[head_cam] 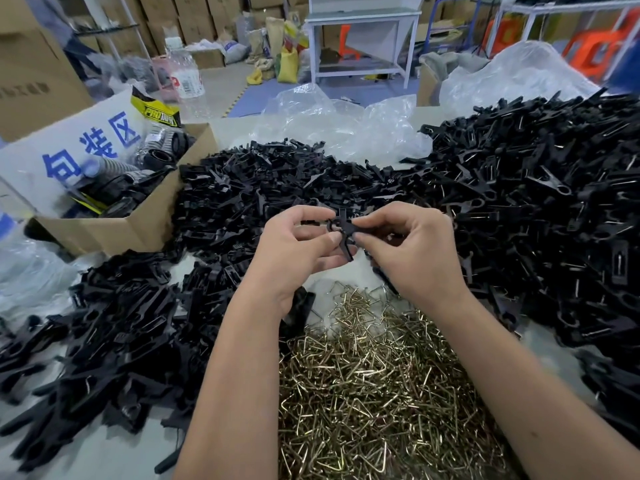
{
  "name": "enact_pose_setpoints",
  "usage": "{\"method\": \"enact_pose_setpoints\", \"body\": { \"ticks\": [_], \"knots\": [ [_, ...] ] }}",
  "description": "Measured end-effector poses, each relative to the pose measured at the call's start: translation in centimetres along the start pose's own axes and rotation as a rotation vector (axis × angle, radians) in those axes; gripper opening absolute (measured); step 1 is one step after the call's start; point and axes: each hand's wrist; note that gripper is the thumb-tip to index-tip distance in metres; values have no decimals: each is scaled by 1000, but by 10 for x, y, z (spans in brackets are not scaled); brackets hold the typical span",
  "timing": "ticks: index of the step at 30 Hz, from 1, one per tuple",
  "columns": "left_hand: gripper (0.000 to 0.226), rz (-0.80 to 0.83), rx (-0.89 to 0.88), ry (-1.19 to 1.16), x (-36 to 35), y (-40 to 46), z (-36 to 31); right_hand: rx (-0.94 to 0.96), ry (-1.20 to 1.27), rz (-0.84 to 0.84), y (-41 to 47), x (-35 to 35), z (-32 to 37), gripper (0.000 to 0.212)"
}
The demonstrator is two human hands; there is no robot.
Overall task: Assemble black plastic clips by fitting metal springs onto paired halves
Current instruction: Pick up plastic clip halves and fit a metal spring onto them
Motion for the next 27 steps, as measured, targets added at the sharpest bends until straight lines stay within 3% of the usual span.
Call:
{"method": "enact_pose_setpoints", "body": {
  "ticks": [14,18,22,27],
  "knots": [
    [27,12,-8,-27,5,-1,4,-95,104,125,-2,-1,0,15],
    [26,87,-13,-130,8,-3,3,-219,250,227,2,6,2,15],
    [23,170,-52,-115,11,-4,-3,-318,378,353,4,17,2,19],
    [27,165,-143,-55,16,-3,-7,-325,334,357,4,14,6,19]
  ]
}}
Point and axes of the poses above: each hand's wrist, its own y-axis towards the middle knuckle, its own x-axis out of the back of the hand, z = x × y, and after that the axes turned 15 degrees about -x, right-handed
